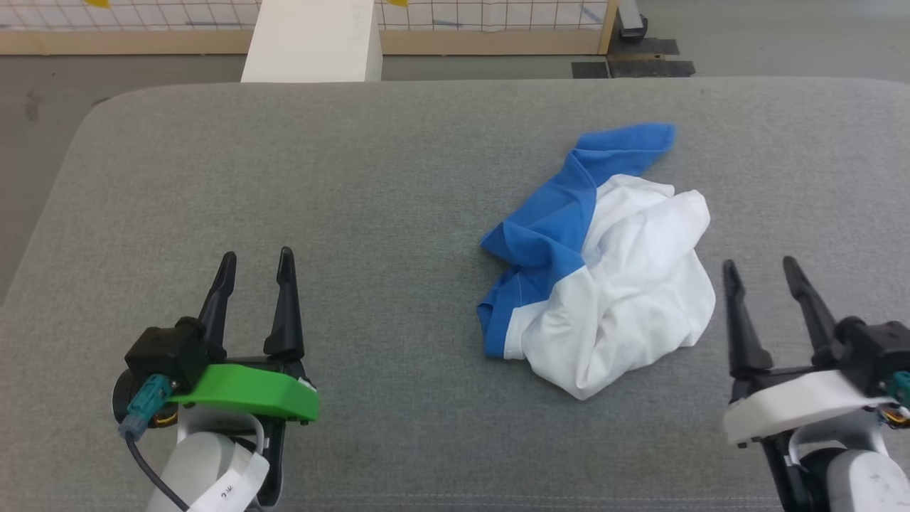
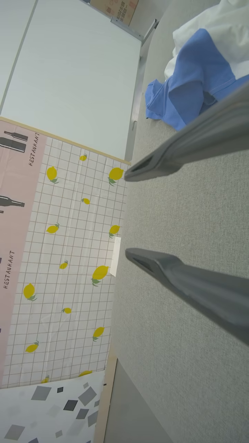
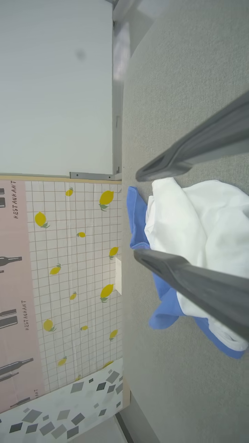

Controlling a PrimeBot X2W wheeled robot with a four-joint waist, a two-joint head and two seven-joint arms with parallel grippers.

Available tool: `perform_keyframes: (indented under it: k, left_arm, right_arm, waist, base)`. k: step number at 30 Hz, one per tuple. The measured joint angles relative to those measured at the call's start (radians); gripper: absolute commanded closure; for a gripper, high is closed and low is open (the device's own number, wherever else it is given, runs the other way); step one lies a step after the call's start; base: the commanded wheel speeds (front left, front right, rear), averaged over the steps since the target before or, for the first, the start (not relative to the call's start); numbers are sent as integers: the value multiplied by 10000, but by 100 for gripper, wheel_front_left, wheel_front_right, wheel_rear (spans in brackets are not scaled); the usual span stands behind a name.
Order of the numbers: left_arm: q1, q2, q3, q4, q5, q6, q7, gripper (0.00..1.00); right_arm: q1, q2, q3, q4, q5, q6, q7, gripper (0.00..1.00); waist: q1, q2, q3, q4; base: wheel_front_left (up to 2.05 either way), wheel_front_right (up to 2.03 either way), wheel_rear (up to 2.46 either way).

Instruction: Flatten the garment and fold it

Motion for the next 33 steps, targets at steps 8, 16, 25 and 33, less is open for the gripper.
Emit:
perform_keyframes:
  k: [8, 16, 25, 33]
  left_arm:
    - [-31, -483, 341, -77, 439, -349, 0, 0]
    - [-318, -911, 458, 13, 545, -702, -2, 0]
    - [-491, -1133, 426, 251, 514, -986, 0, 0]
    - [-447, -1160, 692, 362, 522, -1062, 0, 0]
  right_arm:
    - [-1611, -2, 2056, 261, -1089, -2, 2104, 0]
    - [-4307, -146, 3304, 2468, -1916, 0, 5659, 0]
    - [-5363, -725, 3919, 3854, -1576, 2, 7864, 100]
    - [-5142, -560, 748, 2357, -1279, 2, 5952, 100]
  waist:
    - [0, 0, 324, 285]
    - [1, 0, 866, 777]
    - [1, 0, 1269, 1540]
    - [1, 0, 993, 1630]
  base:
    - [0, 0, 0]
    - [0, 0, 0]
    - [0, 0, 0]
    - [0, 0, 0]
